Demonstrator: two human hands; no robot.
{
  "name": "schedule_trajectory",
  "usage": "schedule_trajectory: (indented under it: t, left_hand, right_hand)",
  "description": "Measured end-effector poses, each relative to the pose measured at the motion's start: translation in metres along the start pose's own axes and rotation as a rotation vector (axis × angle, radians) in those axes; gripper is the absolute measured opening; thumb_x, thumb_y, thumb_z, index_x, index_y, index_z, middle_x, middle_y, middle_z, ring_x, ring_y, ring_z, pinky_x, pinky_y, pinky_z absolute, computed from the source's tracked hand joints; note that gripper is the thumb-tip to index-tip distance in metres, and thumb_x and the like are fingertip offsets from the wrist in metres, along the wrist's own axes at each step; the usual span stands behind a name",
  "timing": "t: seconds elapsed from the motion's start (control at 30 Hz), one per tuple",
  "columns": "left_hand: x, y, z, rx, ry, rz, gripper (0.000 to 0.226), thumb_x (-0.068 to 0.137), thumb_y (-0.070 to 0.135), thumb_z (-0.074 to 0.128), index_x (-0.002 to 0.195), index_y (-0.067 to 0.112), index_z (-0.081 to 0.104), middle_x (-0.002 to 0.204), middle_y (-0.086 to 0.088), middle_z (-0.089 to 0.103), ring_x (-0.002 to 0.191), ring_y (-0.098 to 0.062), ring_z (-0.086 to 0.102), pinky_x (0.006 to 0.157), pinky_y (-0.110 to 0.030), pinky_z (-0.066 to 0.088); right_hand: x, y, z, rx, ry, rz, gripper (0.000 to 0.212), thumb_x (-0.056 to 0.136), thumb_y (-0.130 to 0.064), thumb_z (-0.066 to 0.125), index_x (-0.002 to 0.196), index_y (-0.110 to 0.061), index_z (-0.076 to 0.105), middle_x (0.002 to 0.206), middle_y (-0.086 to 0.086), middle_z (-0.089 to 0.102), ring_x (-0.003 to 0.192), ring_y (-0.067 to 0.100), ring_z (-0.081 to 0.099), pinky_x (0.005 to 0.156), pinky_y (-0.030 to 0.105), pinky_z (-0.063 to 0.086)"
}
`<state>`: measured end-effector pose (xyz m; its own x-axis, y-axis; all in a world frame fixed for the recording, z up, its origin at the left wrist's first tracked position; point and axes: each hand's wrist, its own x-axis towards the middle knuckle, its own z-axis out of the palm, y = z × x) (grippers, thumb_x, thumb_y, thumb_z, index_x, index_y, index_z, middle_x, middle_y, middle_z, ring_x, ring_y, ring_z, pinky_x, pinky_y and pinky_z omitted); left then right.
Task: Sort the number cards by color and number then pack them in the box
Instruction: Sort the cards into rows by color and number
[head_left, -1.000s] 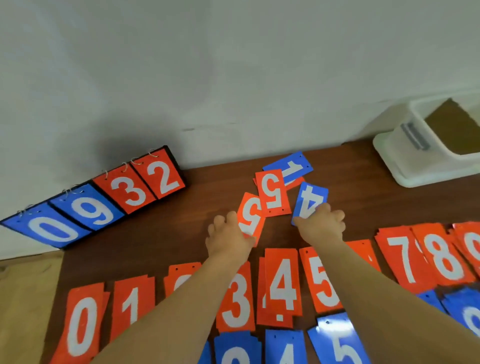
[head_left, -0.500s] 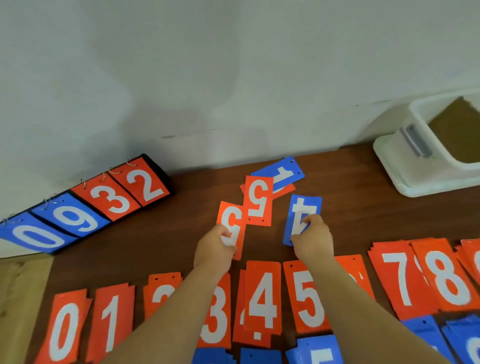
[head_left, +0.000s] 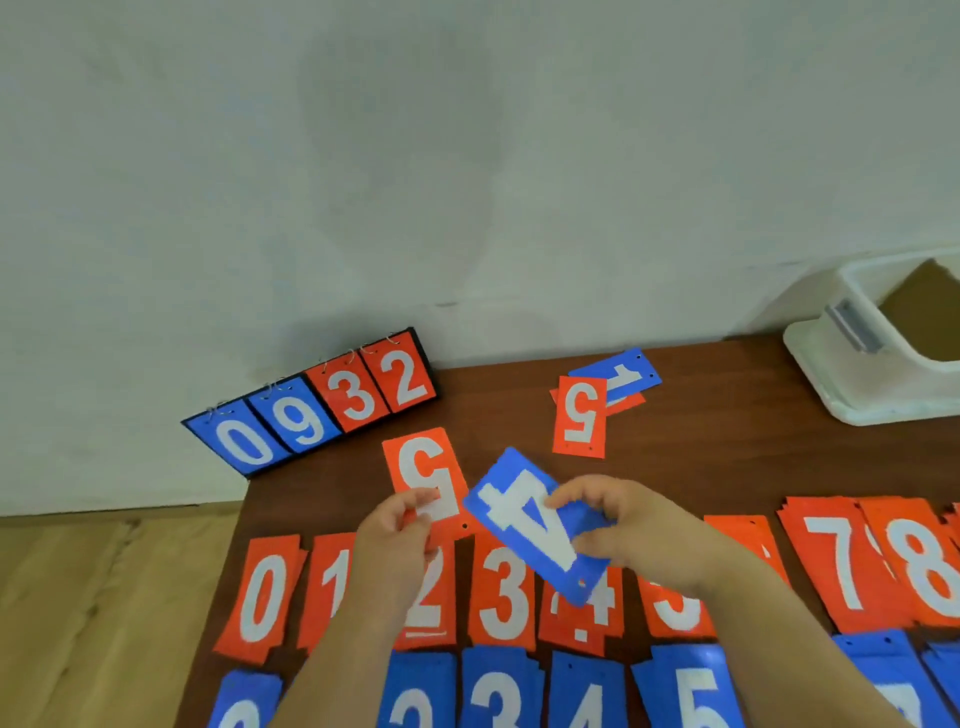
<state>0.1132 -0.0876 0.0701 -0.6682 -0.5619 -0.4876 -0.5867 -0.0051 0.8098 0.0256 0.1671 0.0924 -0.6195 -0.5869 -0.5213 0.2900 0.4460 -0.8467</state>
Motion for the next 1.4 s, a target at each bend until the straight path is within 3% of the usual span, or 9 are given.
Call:
schedule_trajectory:
  t: [0.1,0.27,0.47,0.6,0.8,0.9,1.1,1.27,1.4]
  left_hand:
    - [-0.031,0.008,-0.039,-0.079,-0.086,0.048,0.028,0.102,0.007,0.057,0.103,0.028,0.075,0.11,-0.006,0.075,0.09,-0.018,0.072,0.077,-0.035,0.061]
    - [-0.083,0.015,-0.101,0.062,-0.313,0.236,0.022,0.093,0.022,0.074,0.096,0.043,0.078,0.106,0.019,0.074,0.101,-0.005,0.07,0.082,-0.029,0.058]
    - [-0.131,0.0,-0.16,0.116,-0.37,0.284,0.024,0.091,0.012,0.077,0.099,0.034,0.076,0.11,0.009,0.071,0.093,-0.008,0.073,0.072,-0.025,0.06]
    - [-0.156,-0.008,-0.192,0.175,-0.464,0.263,0.018,0.093,0.018,0.074,0.103,0.034,0.075,0.113,0.011,0.068,0.099,-0.002,0.071,0.07,-0.025,0.061]
    - [-0.178,-0.018,-0.214,0.294,-0.522,0.27,0.023,0.096,0.022,0.07,0.101,0.044,0.073,0.122,0.012,0.061,0.106,-0.007,0.069,0.07,-0.023,0.061]
    - [-0.178,-0.032,-0.221,0.156,-0.402,0.306,0.025,0.097,0.017,0.069,0.101,0.041,0.075,0.121,0.009,0.065,0.102,-0.006,0.07,0.071,-0.025,0.062]
    - [-0.153,-0.065,-0.232,-0.427,0.109,0.154,0.03,0.098,-0.001,0.055,0.099,0.021,0.075,0.107,-0.009,0.074,0.083,-0.025,0.077,0.077,-0.053,0.063]
    - [-0.143,-0.096,-0.226,-0.495,0.208,0.003,0.033,0.098,0.0,0.053,0.101,0.023,0.077,0.108,-0.006,0.073,0.087,-0.028,0.075,0.076,-0.053,0.063]
    - [-0.141,-0.116,-0.205,-0.433,0.175,-0.021,0.025,0.097,0.005,0.062,0.097,0.024,0.078,0.103,-0.002,0.072,0.085,-0.022,0.074,0.069,-0.047,0.064]
  right_hand:
    - [-0.018,-0.045,0.029,-0.264,-0.28,-0.039,0.04,0.089,-0.002,0.069,0.115,-0.033,0.072,0.12,-0.009,0.071,0.103,0.013,0.071,0.088,0.037,0.06]
    - [-0.029,-0.099,0.089,-0.526,-0.462,-0.06,0.04,0.09,-0.008,0.071,0.115,-0.039,0.071,0.123,-0.009,0.07,0.111,0.022,0.07,0.096,0.051,0.057]
    - [-0.047,-0.107,0.146,-0.422,-0.243,-0.176,0.029,0.088,-0.02,0.075,0.108,-0.04,0.075,0.12,-0.01,0.067,0.106,0.02,0.069,0.094,0.041,0.059]
    - [-0.055,-0.113,0.177,-0.2,-0.063,-0.217,0.022,0.089,-0.015,0.074,0.099,-0.035,0.077,0.112,0.004,0.074,0.088,0.014,0.067,0.079,0.029,0.056]
    - [-0.069,-0.141,0.204,-0.47,-0.135,-0.212,0.02,0.086,-0.016,0.074,0.096,-0.034,0.078,0.098,-0.008,0.077,0.092,0.01,0.074,0.088,0.033,0.06]
    - [-0.073,-0.141,0.211,-0.456,-0.031,-0.235,0.02,0.084,-0.016,0.079,0.092,-0.034,0.076,0.096,-0.006,0.077,0.087,0.012,0.076,0.077,0.03,0.061]
    - [-0.076,-0.102,0.239,-0.055,0.688,-0.404,0.014,0.088,-0.017,0.077,0.085,-0.024,0.065,0.096,-0.005,0.069,0.081,0.011,0.07,0.059,0.021,0.052]
    - [-0.078,-0.06,0.243,-0.003,0.665,-0.163,0.011,0.094,-0.018,0.07,0.09,-0.027,0.072,0.099,-0.005,0.071,0.082,0.017,0.074,0.066,0.038,0.064]
    - [-0.084,-0.039,0.232,-0.018,0.715,-0.072,0.023,0.101,-0.016,0.058,0.091,-0.028,0.075,0.093,-0.009,0.071,0.071,0.014,0.067,0.069,0.039,0.062]
